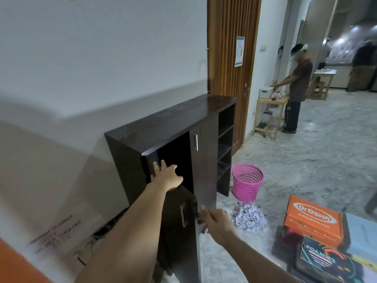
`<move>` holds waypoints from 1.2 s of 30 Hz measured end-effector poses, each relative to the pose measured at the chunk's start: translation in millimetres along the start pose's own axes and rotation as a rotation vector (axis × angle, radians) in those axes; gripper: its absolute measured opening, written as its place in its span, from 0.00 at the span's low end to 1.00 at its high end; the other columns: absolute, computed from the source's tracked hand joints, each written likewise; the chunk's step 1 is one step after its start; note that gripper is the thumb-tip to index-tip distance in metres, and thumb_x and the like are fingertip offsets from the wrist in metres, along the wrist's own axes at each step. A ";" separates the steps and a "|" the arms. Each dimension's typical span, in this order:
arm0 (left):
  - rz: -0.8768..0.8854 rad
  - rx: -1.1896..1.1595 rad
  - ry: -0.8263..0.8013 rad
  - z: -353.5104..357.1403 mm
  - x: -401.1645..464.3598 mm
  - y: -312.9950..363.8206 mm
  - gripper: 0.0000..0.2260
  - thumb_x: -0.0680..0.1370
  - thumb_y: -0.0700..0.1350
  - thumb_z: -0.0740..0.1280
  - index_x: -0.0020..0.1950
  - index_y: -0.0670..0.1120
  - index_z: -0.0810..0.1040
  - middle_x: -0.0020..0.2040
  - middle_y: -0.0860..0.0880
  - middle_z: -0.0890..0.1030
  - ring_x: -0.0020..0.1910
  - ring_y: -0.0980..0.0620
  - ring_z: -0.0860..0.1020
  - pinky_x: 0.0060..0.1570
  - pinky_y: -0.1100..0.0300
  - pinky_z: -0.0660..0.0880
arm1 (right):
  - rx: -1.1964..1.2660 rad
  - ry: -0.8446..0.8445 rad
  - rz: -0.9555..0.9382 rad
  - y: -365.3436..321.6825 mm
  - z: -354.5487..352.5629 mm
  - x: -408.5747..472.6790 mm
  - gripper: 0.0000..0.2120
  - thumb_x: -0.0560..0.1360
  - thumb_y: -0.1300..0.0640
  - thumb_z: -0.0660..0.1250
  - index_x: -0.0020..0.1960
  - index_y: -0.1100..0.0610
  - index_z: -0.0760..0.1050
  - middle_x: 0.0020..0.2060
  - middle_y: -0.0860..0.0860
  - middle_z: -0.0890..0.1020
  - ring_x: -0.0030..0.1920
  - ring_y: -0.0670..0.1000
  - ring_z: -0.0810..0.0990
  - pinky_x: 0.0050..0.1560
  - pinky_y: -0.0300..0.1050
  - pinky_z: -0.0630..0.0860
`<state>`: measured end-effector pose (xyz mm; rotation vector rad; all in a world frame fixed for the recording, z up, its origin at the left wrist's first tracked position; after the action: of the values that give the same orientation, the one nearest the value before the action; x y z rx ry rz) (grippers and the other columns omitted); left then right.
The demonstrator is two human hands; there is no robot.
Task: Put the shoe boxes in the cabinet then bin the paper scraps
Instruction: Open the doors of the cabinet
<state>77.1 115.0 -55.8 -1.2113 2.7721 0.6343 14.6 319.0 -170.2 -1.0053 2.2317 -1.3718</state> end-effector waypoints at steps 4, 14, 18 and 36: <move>-0.070 0.262 -0.105 -4.5 4.4 11.8 0.33 0.82 0.52 0.64 0.82 0.55 0.51 0.82 0.44 0.34 0.80 0.33 0.37 0.75 0.30 0.44 | 0.104 -0.126 0.103 8.4 1.1 21.8 0.41 0.74 0.24 0.57 0.41 0.64 0.82 0.35 0.59 0.86 0.31 0.58 0.86 0.36 0.58 0.84; 0.043 0.422 0.099 -32.5 81.7 65.5 0.33 0.79 0.57 0.65 0.81 0.49 0.57 0.83 0.41 0.47 0.80 0.33 0.42 0.74 0.28 0.48 | 0.044 -0.412 0.239 28.9 7.3 138.7 0.25 0.85 0.44 0.57 0.51 0.63 0.82 0.37 0.62 0.86 0.34 0.58 0.85 0.35 0.44 0.79; 0.107 0.393 0.336 -61.7 135.2 87.5 0.30 0.83 0.57 0.56 0.82 0.49 0.53 0.83 0.43 0.50 0.81 0.35 0.41 0.76 0.32 0.49 | -0.061 -0.312 0.124 41.1 -18.0 229.9 0.18 0.84 0.49 0.61 0.44 0.57 0.83 0.35 0.53 0.87 0.37 0.56 0.85 0.35 0.45 0.78; -0.040 0.361 0.399 -67.6 307.5 97.1 0.26 0.84 0.60 0.42 0.82 0.57 0.48 0.83 0.52 0.52 0.82 0.46 0.49 0.79 0.40 0.50 | -0.107 -0.264 0.040 -3.0 -21.3 471.4 0.31 0.73 0.35 0.69 0.71 0.48 0.71 0.64 0.52 0.82 0.64 0.59 0.80 0.51 0.46 0.74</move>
<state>-197.0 -64.8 -23.6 -1.4263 2.9707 -0.1322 -324.5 -5.4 -120.4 -1.1012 2.1324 -1.0449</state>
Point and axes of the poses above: each hand's wrist, its own x-axis towards the middle knuckle, its own z-axis out of the palm, y = z × x, the point moved 9 cm from there along x, towards the middle knuckle
